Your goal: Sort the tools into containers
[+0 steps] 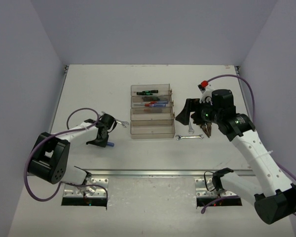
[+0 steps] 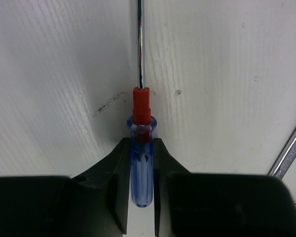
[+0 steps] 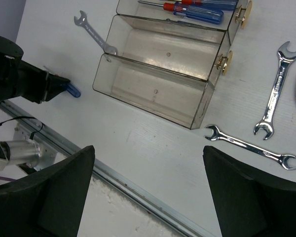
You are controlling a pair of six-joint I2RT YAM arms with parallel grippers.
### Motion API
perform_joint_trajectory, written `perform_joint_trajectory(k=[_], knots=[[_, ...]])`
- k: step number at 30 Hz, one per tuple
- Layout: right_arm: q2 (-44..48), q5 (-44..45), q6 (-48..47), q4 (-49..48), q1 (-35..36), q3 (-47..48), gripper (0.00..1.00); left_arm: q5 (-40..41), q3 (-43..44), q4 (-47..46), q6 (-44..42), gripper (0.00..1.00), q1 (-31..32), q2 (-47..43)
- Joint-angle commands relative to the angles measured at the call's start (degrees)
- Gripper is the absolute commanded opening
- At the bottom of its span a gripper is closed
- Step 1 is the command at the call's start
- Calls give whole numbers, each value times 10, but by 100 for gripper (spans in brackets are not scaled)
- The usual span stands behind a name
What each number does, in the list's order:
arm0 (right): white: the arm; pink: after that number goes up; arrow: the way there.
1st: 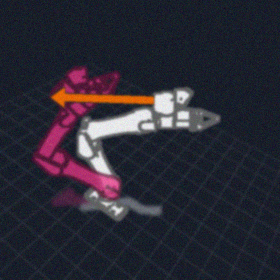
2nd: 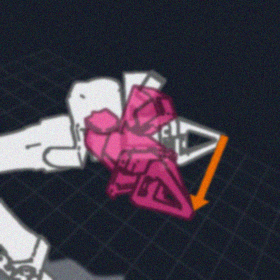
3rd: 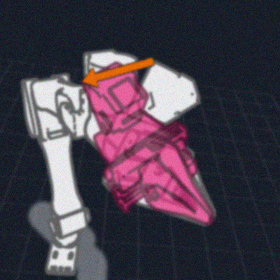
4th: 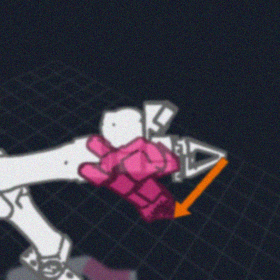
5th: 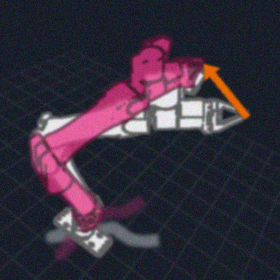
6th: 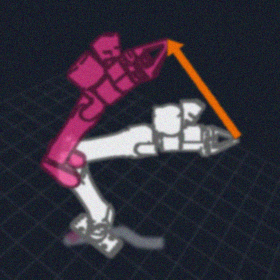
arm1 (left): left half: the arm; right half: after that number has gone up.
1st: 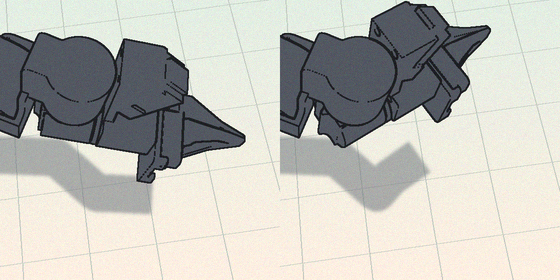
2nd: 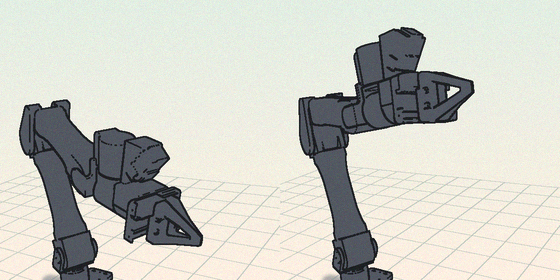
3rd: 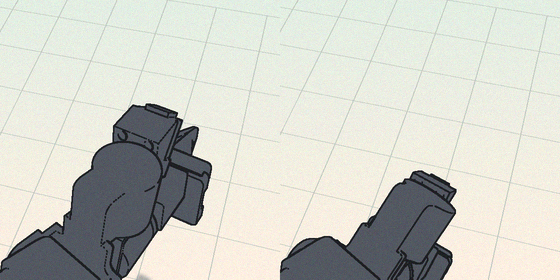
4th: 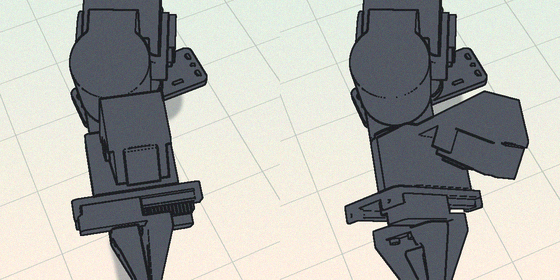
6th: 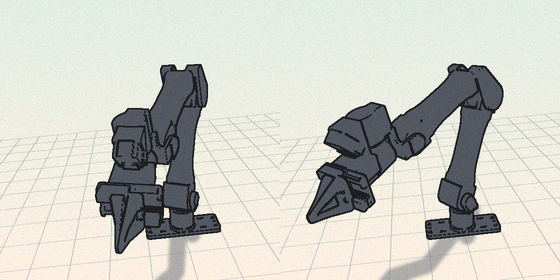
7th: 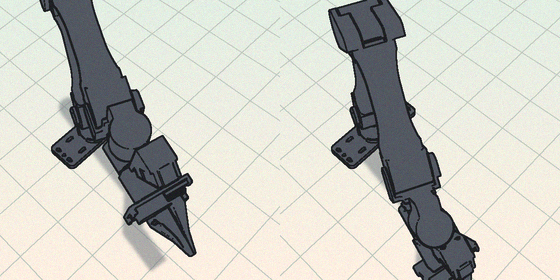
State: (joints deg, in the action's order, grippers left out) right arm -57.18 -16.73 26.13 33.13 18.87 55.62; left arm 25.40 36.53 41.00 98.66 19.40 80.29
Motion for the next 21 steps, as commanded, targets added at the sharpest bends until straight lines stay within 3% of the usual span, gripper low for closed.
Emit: perform_joint_trajectory(k=[1,6,9,12,16,18,21], knots=[[5,-2,-2,-24,-2,1,90,-39,-7,-1,-26,0,-14,27],[10,3,-8,-11,-2,10,90,24,49,80,-16,0,-13,-43],[12,10,-10,-7,-2,14,90,54,78,31,-70,0,-9,-111],[14,21,-12,-4,-2,17,90,19,101,-159,-242,0,-7,-142],[24,34,-13,3,-2,22,90,-173,152,-471,-581,0,7,-105],[29,41,-16,7,-2,23,90,-236,228,-481,-763,0,17,-17],[36,45,-24,13,-2,26,90,-372,438,-331,-939,0,21,105]])
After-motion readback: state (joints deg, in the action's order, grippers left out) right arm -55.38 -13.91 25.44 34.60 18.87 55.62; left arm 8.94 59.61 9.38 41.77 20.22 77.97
